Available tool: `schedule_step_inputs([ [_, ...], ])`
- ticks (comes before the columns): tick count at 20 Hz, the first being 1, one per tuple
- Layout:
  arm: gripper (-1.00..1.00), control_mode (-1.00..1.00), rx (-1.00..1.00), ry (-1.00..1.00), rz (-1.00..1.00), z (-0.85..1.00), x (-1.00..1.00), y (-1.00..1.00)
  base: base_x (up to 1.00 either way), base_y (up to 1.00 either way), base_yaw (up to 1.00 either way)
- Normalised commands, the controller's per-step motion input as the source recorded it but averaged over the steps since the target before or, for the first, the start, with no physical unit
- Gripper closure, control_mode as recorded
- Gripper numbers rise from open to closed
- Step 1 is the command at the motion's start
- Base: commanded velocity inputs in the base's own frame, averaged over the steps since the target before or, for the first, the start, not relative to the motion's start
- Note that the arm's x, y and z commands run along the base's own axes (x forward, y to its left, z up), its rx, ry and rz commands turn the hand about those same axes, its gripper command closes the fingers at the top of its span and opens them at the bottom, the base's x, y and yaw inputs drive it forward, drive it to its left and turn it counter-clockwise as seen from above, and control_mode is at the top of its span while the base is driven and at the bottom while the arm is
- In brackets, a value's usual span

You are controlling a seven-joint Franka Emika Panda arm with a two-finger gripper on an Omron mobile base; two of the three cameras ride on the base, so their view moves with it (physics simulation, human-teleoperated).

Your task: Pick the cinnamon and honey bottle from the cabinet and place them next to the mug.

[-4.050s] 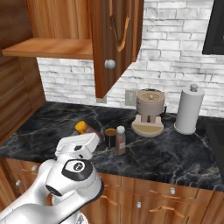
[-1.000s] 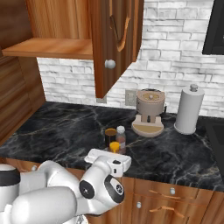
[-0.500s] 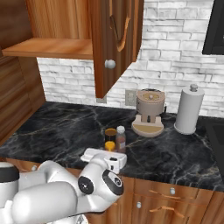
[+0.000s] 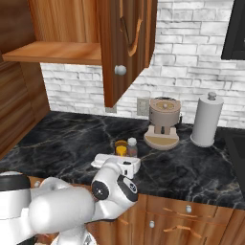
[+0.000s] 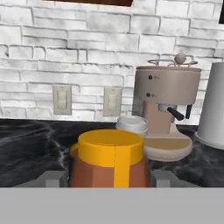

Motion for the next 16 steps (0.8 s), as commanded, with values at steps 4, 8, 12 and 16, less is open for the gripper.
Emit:
schedule_step_inputs([
  [4,1.0,-1.0,0.07,-0.26,0.08,-0.3,0.2,0.04,0.0,0.0,0.0],
  [8,1.0,-1.0,0.05,-0.22,0.05,-0.29,0.02,0.06,0.0,0.0,0.0],
  [12,1.0,-1.0,0.0,-0.01,0.0,-0.1,0.01,0.06,0.0,0.0,0.0],
  [16,1.0,-1.0,0.0,-0.01,0.0,-0.22,0.1,0.14,0.0,0.0,0.0],
])
